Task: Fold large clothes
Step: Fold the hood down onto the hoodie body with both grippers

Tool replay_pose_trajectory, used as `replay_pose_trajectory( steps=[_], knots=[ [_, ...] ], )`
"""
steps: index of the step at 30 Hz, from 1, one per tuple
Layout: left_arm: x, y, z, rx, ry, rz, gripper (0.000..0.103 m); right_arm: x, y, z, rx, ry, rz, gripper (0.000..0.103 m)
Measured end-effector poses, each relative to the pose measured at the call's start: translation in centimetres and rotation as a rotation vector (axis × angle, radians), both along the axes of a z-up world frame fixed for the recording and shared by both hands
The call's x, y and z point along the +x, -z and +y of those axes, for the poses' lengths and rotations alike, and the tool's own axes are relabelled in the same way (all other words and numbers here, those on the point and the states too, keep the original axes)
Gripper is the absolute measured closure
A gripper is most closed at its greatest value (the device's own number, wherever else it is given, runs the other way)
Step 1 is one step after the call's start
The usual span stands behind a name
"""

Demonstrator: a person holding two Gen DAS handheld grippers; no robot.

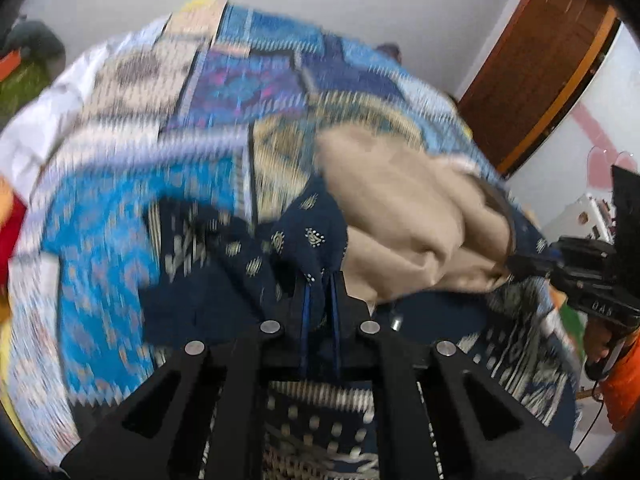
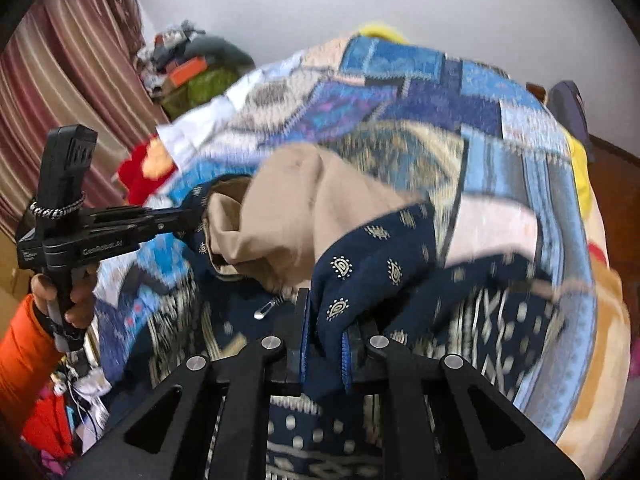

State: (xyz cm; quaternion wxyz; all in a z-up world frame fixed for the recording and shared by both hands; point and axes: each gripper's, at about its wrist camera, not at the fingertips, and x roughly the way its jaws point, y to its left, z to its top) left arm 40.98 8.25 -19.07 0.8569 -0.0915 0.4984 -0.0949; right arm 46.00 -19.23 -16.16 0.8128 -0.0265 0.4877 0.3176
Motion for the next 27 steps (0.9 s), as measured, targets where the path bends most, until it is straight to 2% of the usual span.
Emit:
replay_pose_trajectory(
  steps=[6,9,11,12,13,14,15,16,17,20,23,24,26,27],
  knots=[
    [-1.9,5.8,0.5,0.081,-0.047,0.122,0.096,-1.9,3.7,-0.4,-0.240,0.027,-0.020,0.093],
    [-2.3,8.2,1.4,0.036,-0.069,0.178,0.096,-2.0,4.6,-1.7,-0.242,0.048,0.003,0.092],
    [-2.6,9.0,1.7,0.037,-0.077,0.181,0.095,-2.4,4.8,-2.5,-0.259,0.063,0.006,0.085],
    [-2.7,9.3,1.7,0.045,-0.083,0.183,0.095,-2.7,4.8,-2.7,-0.277,0.070,-0.005,0.071],
    [-2.8,9.6,1.7,0.067,-0.093,0.185,0.095,-3.0,4.7,-3.0,-0.311,0.082,-0.030,0.041],
    [-2.8,9.7,1.7,0.090,-0.097,0.185,0.095,-3.4,4.8,-3.4,-0.372,0.106,-0.072,0.028],
    [-2.8,9.9,1.8,0.114,-0.101,0.188,0.095,-3.9,4.8,-4.0,-0.443,0.130,-0.139,0.020],
    [-2.9,10.0,2.0,0.119,-0.105,0.192,0.095,-4.2,4.9,-4.4,-0.479,0.134,-0.176,0.020],
    [-3.0,10.0,2.3,0.116,-0.113,0.199,0.095,-4.4,5.0,-5.0,-0.498,0.129,-0.173,0.020],
    [-3.6,9.1,3.4,0.098,-0.122,0.191,0.095,-4.4,3.9,-7.3,-0.404,0.143,-0.097,0.020],
    [-4.2,6.9,4.2,0.099,-0.115,0.145,0.094,-3.9,1.7,-8.8,-0.293,0.179,-0.078,0.020],
    [-4.3,6.0,4.3,0.101,-0.110,0.129,0.091,-3.4,0.7,-9.2,-0.243,0.191,-0.077,0.020],
    [-4.0,4.0,4.6,0.100,-0.104,0.092,0.079,-2.6,-0.6,-9.3,-0.170,0.209,-0.072,0.020],
    [-3.8,2.9,4.7,0.097,-0.105,0.066,0.066,-2.0,-1.1,-9.1,-0.138,0.216,-0.066,0.020]
  ],
)
